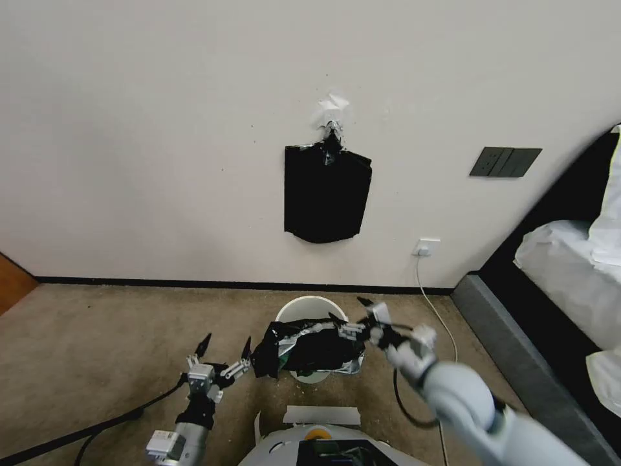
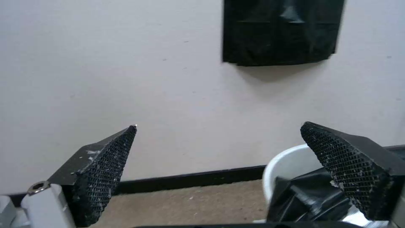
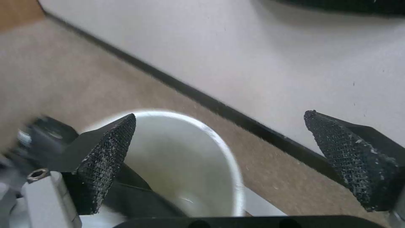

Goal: Place a trash bag onto the trash bin.

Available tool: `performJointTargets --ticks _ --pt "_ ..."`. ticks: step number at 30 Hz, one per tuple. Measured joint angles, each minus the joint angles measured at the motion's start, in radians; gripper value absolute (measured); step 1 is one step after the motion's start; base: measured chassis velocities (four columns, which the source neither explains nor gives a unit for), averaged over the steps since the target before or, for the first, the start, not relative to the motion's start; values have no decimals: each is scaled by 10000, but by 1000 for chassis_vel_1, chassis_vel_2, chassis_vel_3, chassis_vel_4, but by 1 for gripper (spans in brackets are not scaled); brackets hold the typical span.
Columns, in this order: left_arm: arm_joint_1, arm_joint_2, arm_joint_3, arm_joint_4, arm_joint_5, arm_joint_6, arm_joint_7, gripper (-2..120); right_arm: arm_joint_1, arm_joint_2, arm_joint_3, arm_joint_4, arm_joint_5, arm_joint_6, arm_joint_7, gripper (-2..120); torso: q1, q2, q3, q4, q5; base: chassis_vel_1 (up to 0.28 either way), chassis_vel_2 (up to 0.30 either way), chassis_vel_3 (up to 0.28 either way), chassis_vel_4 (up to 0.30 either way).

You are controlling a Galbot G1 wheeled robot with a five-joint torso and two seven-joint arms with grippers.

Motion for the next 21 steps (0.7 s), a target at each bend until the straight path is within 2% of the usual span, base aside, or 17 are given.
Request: performJointTargets --ticks 2,3,5,7,8,11,17,21 --pt "73 -40 -57 -24 143 46 28 100 1498 -38 -1325 -1018 129 -368 -788 100 0 -1 0 6 15 0 0 0 0" --pt "131 -64 -123 -29 179 50 48 100 2309 37 -1955 -1581 166 -507 -1200 100 -1 0 0 21 6 0 0 0 0" --pt "154 -74 -163 -30 198 52 58 100 2743 122 -2305 -1939 145 -541 -1440 100 0 0 0 22 5 0 0 0 0" --pt "212 -106 -310 -30 262 53 85 100 3926 506 -3338 -3195 0 -565 -2146 100 0 -1 1 18 13 0 0 0 0" --pt "212 -106 -310 -30 262 53 85 100 3926 506 -3338 -3195 0 -565 -2146 100 0 -1 1 18 13 0 0 0 0" --pt "246 -127 -441 -71 318 70 118 100 4867 1026 -4399 -4581 -353 -509 -2844 100 0 -1 0 13 12 0 0 0 0" --pt "267 -148 -499 -117 351 90 156 100 5223 1408 -4881 -5524 -519 -289 -3343 100 0 -1 0 12 9 0 0 0 0" --pt "293 -213 -504 -117 351 90 159 100 5200 1589 -4902 -5836 -518 -180 -3505 88 -1 -1 0 11 8 0 0 0 0"
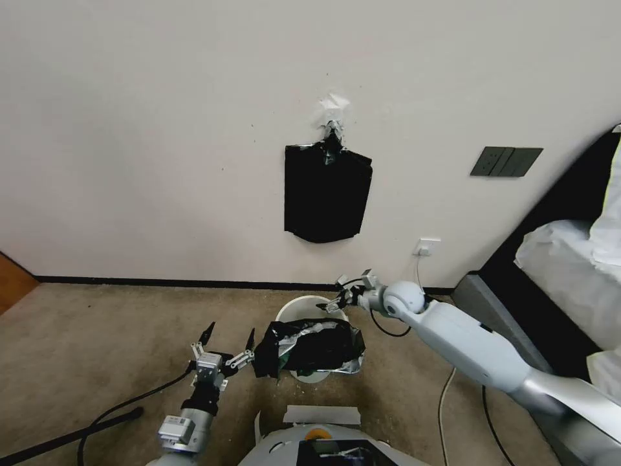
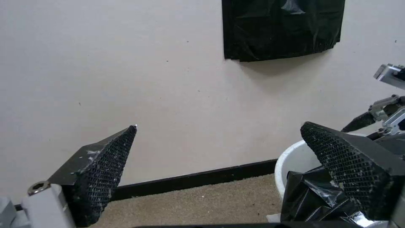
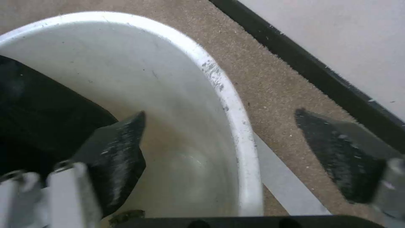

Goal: Place a trash bag onto the trash bin.

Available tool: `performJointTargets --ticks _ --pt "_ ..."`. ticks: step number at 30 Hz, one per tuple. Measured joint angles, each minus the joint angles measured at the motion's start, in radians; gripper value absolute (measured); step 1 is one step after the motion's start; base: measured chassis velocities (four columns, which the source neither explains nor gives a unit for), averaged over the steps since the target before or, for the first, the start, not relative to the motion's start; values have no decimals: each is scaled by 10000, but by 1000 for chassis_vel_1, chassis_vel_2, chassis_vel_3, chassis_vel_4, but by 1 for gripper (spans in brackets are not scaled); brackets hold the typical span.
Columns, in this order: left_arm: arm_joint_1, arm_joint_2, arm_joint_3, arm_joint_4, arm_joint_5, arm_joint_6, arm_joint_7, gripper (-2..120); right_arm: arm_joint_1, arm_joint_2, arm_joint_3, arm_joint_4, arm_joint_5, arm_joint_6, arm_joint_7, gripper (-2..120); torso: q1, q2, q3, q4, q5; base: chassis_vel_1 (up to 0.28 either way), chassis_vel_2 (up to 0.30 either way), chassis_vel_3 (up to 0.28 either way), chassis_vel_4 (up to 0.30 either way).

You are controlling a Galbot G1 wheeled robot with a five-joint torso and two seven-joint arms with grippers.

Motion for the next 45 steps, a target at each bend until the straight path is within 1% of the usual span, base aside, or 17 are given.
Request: performJointTargets --ticks 6,7,9,10,16,19,22,30,33,34,35,36,38,39,41,43,45 --pt "27 -54 -26 -14 -6 0 -5 100 -41 158 -121 -252 -139 157 -114 64 0 0 -1 1 0 0 0 0 0" --pt "27 -54 -26 -14 -6 0 -5 100 -41 158 -121 -252 -139 157 -114 64 0 0 -1 1 0 0 0 0 0" --pt "19 -63 -28 -22 -15 5 -27 100 -40 157 -189 -311 -188 202 -139 52 0 0 -1 1 0 0 0 0 0" --pt "19 -63 -28 -22 -15 5 -27 100 -40 157 -189 -311 -188 202 -139 52 0 0 -1 1 0 0 0 0 0" --pt "-28 -71 -19 -22 -69 40 -65 100 -47 128 -317 -420 -281 360 -179 28 0 0 -1 1 0 0 0 0 0" --pt "-31 -74 -19 -32 -79 49 -72 100 -52 128 -316 -440 -279 390 -177 21 0 0 -1 1 -1 0 0 0 0" --pt "-18 -80 -23 -72 -118 74 -86 100 -118 94 -316 -436 -260 620 -159 7 0 0 -2 1 -2 0 0 0 0" --pt "-26 -38 -57 -186 -370 198 -105 100 -474 -180 -78 174 105 417 409 6 0 0 -1 5 4 0 0 0 0" --pt "-71 17 -91 -241 -493 312 -117 100 -812 -499 272 802 746 16 1199 3 0 0 -1 2 3 0 0 0 0" --pt "-97 34 -92 -256 -552 354 -124 100 -1022 -606 517 1120 1100 -216 1877 3 0 0 -1 0 2 0 0 0 0" --pt "-97 34 -92 -256 -552 354 -124 100 -1022 -606 517 1120 1100 -216 1877 3 0 0 -1 0 2 0 0 0 0" --pt "-141 45 -90 -259 -598 394 -131 100 -1256 -622 808 1356 1328 -364 2510 3 0 0 -1 2 0 0 0 0 0" --pt "-186 67 -74 -260 -627 421 -137 100 -1788 -531 1491 1805 1818 -682 3477 3 0 1 -1 1 2 0 0 0 0" --pt "-186 67 -74 -260 -627 421 -137 100 -1788 -531 1491 1805 1818 -682 3477 3 0 1 -1 1 2 0 0 0 0" --pt "-211 149 -51 -282 -691 474 -144 100 -2642 -359 2290 2515 2508 -1110 4625 3 0 1 -1 4 1 0 0 0 0" --pt "-217 166 -50 -286 -698 482 -145 100 -2742 -341 2363 2596 2589 -1140 4746 3 -1 1 -1 5 2 0 0 0 0" --pt "-289 263 -50 -322 -777 561 -154 100 -3597 -153 3102 3380 3487 -1260 6040 3 0 1 -1 0 -1 0 0 0 0"
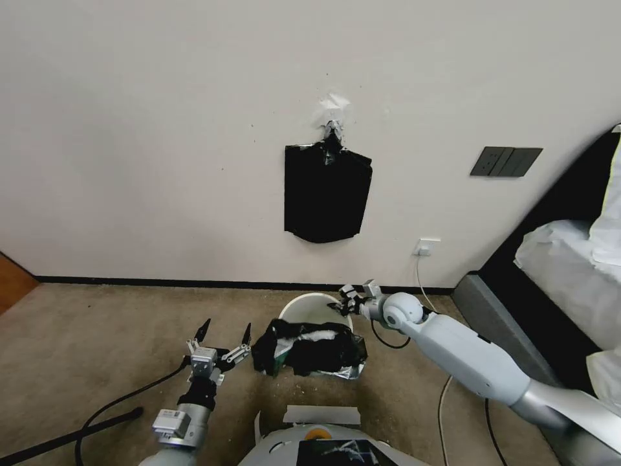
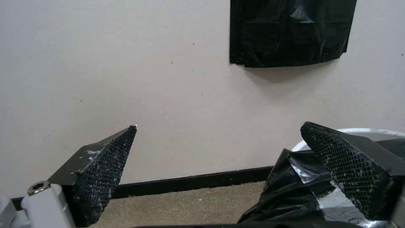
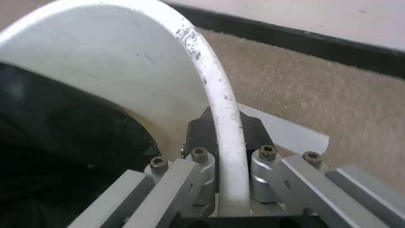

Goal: Place a trash bag onto the trash bin.

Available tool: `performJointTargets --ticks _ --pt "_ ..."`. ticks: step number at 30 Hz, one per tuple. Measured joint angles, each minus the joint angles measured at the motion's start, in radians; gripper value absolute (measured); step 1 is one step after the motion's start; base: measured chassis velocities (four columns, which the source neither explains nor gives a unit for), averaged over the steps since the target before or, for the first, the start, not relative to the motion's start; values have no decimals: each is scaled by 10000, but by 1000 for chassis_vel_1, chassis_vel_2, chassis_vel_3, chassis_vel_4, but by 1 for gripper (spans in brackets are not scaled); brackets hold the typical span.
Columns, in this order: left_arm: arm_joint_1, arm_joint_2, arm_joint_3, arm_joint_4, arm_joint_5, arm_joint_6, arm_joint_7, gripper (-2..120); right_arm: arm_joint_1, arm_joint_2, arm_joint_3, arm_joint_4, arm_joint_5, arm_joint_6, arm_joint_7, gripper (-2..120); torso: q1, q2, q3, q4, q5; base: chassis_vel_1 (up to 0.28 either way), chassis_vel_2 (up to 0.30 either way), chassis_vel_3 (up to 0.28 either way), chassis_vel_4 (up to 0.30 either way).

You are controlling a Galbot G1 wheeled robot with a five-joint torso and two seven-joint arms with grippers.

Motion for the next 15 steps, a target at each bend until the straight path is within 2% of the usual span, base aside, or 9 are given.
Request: performJointTargets --ticks 2,3,4,5,6,8,10,15 --pt "-13 9 -1 -7 -17 16 -3 100 -151 46 156 171 183 -1 261 3 0 0 0 0 0 0 0 0 0" --pt "-66 44 -4 -41 -97 83 -28 100 -595 209 612 725 790 27 1296 3 0 0 0 0 1 0 0 0 0" --pt "-66 44 -4 -41 -97 83 -28 100 -595 209 612 725 790 27 1296 3 0 0 0 0 1 0 0 0 0" --pt "-111 85 -5 -85 -198 156 -61 100 -928 395 951 1205 1271 189 2384 3 -1 0 0 3 2 0 0 0 0" --pt "-128 105 -6 -103 -236 188 -86 100 -1127 513 1142 1472 1471 353 3016 3 0 0 0 3 0 0 0 0 0" --pt "-143 120 -6 -110 -252 206 -104 100 -1249 596 1242 1627 1574 476 3370 3 0 0 0 2 -2 0 0 0 0" --pt "-188 156 -31 -132 -309 240 -157 100 -1714 920 1439 2100 1698 1073 4698 3 0 0 0 2 2 0 0 0 0" --pt "-251 191 -196 -169 -494 305 -213 100 -2410 1407 1611 2387 951 1760 5607 3 0 0 0 1 0 0 0 0 0"
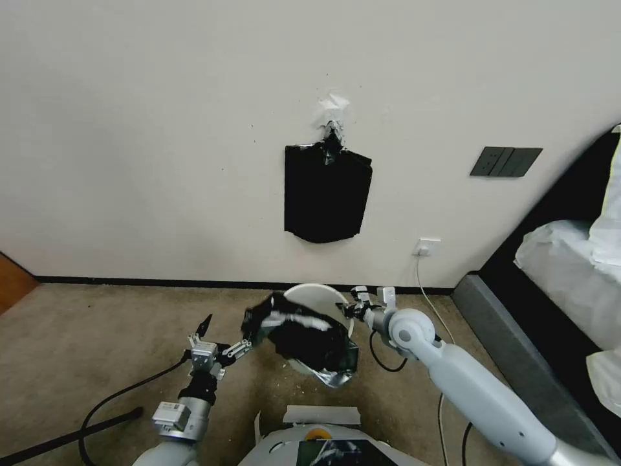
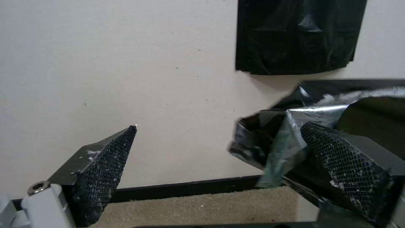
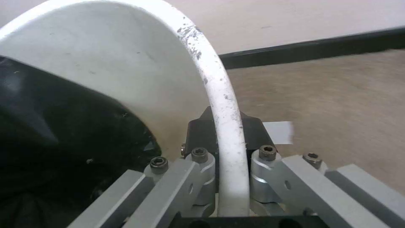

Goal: Place a trash bag onto the trash bin.

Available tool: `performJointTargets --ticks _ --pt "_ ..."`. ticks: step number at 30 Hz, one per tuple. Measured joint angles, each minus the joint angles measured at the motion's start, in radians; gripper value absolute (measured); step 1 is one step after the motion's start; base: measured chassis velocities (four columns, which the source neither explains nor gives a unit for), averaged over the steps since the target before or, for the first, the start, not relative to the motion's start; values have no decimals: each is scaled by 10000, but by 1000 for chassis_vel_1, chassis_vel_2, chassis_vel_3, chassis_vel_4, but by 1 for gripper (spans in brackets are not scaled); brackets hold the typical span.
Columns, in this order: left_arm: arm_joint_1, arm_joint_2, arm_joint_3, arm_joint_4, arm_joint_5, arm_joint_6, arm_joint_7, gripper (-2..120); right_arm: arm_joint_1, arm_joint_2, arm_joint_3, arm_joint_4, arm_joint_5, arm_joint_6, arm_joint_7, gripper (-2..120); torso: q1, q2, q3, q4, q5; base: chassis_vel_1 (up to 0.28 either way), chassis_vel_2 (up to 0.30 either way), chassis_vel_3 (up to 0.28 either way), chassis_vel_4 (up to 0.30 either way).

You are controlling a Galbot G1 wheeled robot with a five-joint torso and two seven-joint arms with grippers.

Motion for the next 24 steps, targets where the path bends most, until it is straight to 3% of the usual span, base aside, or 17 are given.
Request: performJointTargets --ticks 7,19,24 --pt "-242 120 -228 -4 -351 166 -75 100 -1386 1013 197 64 -1428 420 1068 3 0 0 -1 0 0 0 0 0 0" --pt "-295 163 -197 -10 -403 244 -95 100 -2093 2723 229 -701 -2141 1046 802 3 0 0 0 2 0 0 0 0 0" --pt "-281 152 -159 8 -403 237 -88 100 -2127 2863 193 -853 -2300 1154 686 3 0 0 0 2 0 0 0 0 0"
